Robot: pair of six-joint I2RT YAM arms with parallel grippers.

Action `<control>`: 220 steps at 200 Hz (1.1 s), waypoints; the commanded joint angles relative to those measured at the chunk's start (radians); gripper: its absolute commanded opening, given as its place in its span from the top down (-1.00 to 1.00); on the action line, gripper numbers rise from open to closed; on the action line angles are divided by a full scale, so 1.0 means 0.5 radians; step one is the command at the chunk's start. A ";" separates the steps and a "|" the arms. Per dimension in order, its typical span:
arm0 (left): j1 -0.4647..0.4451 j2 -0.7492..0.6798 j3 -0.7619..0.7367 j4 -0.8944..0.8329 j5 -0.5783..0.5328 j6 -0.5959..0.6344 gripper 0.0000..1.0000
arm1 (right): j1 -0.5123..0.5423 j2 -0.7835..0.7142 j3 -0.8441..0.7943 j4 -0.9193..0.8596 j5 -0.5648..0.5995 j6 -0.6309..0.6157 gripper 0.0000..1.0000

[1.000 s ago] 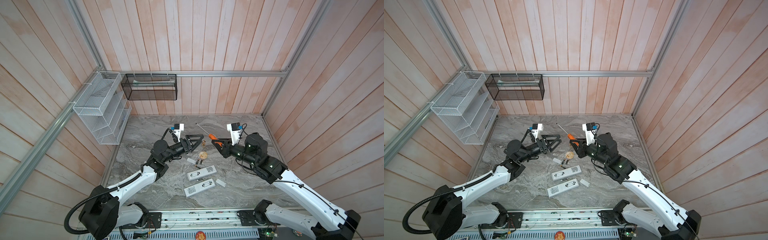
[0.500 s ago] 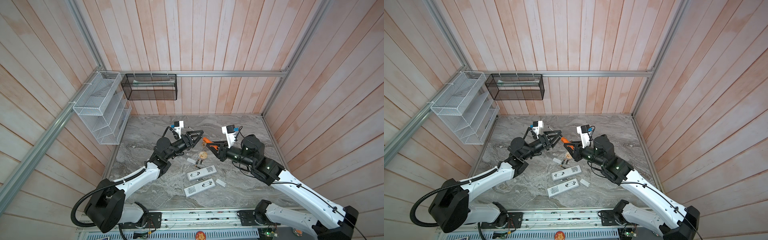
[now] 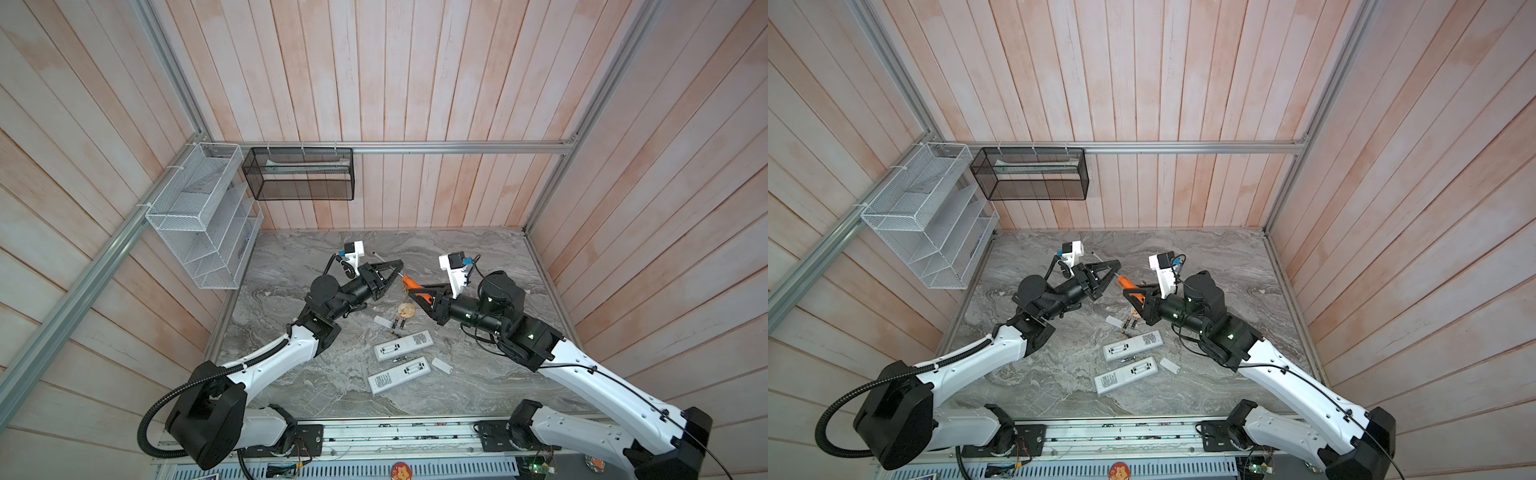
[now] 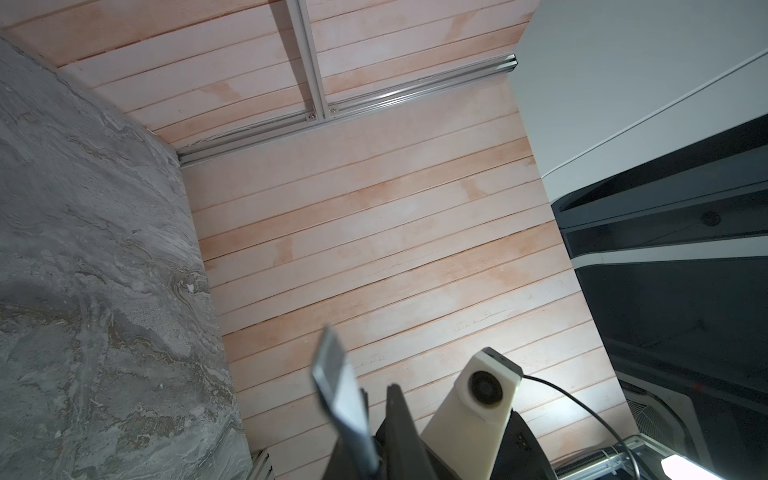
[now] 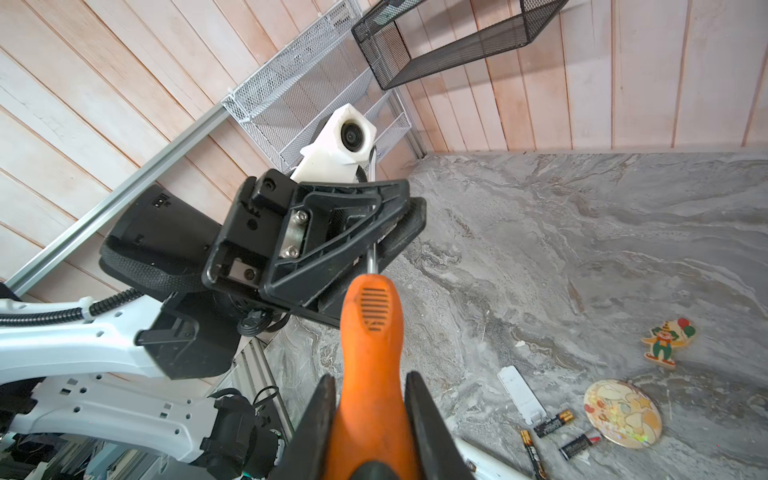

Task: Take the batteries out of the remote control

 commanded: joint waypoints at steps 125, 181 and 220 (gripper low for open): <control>0.234 -0.399 0.004 -1.079 0.326 0.808 1.00 | -0.228 0.134 0.449 -0.862 -0.347 -0.189 -0.96; 0.238 -0.319 0.330 -1.759 0.645 1.321 1.00 | -0.151 0.500 0.540 -0.989 -0.913 -0.309 -0.96; 0.239 -0.323 0.326 -1.741 0.678 1.312 1.00 | 0.018 0.594 0.536 -0.906 -0.942 -0.323 -0.92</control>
